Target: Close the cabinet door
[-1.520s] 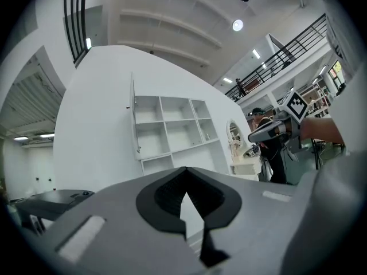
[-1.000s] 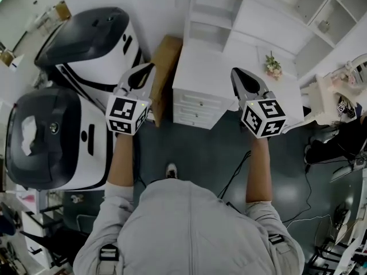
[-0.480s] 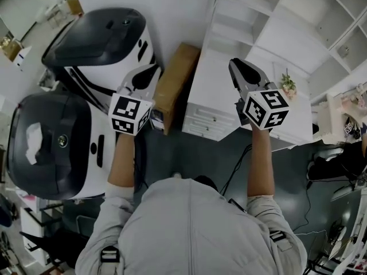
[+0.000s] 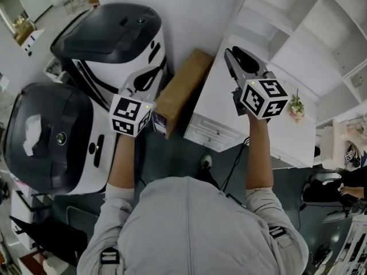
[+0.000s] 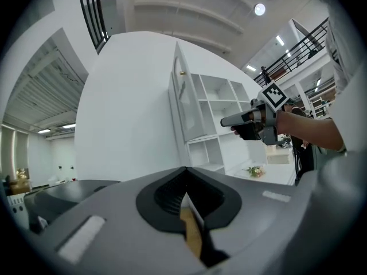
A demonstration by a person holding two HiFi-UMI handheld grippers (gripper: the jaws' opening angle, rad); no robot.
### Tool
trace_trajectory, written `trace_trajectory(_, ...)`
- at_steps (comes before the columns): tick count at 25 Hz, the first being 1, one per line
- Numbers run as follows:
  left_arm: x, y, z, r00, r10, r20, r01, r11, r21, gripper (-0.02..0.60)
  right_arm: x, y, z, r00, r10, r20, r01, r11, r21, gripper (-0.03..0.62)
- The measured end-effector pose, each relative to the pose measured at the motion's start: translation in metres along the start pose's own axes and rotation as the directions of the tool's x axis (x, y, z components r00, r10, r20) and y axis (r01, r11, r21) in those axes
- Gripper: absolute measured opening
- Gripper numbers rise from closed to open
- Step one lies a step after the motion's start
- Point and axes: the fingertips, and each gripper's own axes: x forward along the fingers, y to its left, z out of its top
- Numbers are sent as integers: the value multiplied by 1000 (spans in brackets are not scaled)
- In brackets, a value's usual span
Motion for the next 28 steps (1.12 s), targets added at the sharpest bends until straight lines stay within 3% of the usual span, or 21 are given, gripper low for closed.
trace_trajectory(7, 4, 16, -3, 996, 85, -15, -85, 996, -33, 20, 50, -29, 16, 1000, 15, 4, -15, 1000, 1, 167)
trace_trajectory(13, 9, 29, -11, 989, 135, -53, -136, 990, -31, 20, 64, -38, 20, 1000, -15, 7, 16, 997, -71, 158)
trace_trajectory(20, 29, 26, -15, 991, 113, -74, -116, 993, -24, 20, 66, -46, 16, 999, -49, -3, 49, 994, -99, 141)
trace_trajectory(28, 42, 21, -20, 993, 72, -94, -74, 997, -16, 20, 72, -52, 10, 999, -50, -12, 49, 997, -63, 158)
